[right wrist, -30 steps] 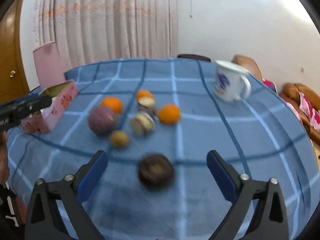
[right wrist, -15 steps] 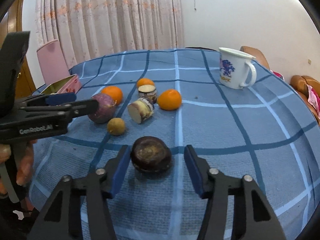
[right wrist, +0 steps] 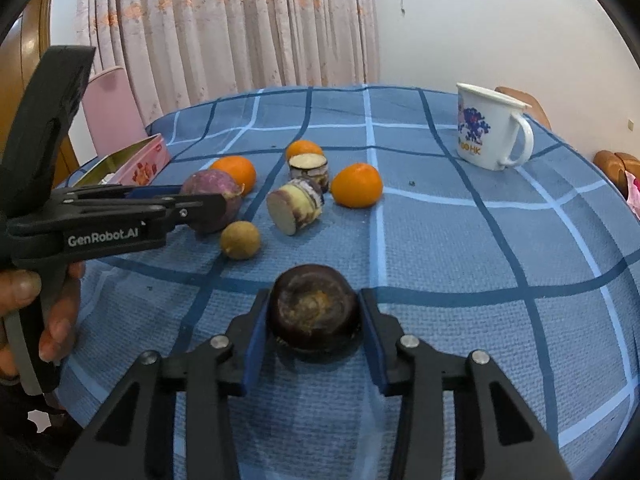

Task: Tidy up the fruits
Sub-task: 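Grasp the purple fruit with the left tool while the right tool grasps a dark brown fruit, then carry the purple fruit with the left tool while the right tool carries the brown fruit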

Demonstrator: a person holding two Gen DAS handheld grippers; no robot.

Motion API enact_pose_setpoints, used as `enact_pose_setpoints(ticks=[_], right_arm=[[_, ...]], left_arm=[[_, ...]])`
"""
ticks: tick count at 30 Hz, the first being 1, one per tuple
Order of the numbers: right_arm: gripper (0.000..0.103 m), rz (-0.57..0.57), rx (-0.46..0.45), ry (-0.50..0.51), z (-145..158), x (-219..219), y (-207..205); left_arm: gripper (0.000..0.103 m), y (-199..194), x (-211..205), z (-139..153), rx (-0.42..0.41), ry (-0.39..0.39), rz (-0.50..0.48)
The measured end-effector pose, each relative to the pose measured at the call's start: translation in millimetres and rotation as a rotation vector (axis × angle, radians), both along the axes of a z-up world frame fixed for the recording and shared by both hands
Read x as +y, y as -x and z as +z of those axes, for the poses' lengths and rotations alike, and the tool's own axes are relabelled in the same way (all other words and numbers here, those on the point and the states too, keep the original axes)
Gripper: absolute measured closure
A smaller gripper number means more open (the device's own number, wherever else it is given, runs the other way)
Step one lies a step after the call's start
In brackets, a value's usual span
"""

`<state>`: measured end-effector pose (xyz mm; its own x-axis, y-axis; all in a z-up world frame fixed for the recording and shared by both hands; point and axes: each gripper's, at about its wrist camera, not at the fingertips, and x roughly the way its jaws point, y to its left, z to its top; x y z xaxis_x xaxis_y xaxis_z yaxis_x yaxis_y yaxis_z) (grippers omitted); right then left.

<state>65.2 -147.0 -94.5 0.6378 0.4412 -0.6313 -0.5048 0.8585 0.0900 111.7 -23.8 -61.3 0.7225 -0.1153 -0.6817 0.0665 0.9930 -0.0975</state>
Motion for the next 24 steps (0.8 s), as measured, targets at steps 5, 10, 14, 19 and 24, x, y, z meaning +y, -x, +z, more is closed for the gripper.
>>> enact_pose_setpoints(ticks=[5, 10, 14, 19, 24], right_arm=[[0.058, 0.004, -0.050, -0.022, 11.6, 0.2, 5.1], [0.058, 0.021, -0.091, -0.037, 23.9, 6.2, 7.3], [0.058, 0.033, -0.112, -0.041, 29.0, 11.8, 9.2], [0.058, 0.048, -0.136, -0.046, 35.2, 18.3, 9.4], [0.058, 0.064, -0.164, -0.065, 44.6, 24.1, 10.8]], left_arm=[[0.053, 6.7, 1.5, 3.1, -0.022, -0.008, 0.015], [0.053, 14.1, 4.7, 7.3, -0.056, -0.021, 0.033], [0.053, 19.1, 7.0, 10.0, -0.082, -0.029, 0.043], [0.053, 25.7, 7.3, 12.7, -0.108, -0.040, 0.051], [0.053, 32.3, 10.9, 17.0, -0.139, -0.042, 0.068]])
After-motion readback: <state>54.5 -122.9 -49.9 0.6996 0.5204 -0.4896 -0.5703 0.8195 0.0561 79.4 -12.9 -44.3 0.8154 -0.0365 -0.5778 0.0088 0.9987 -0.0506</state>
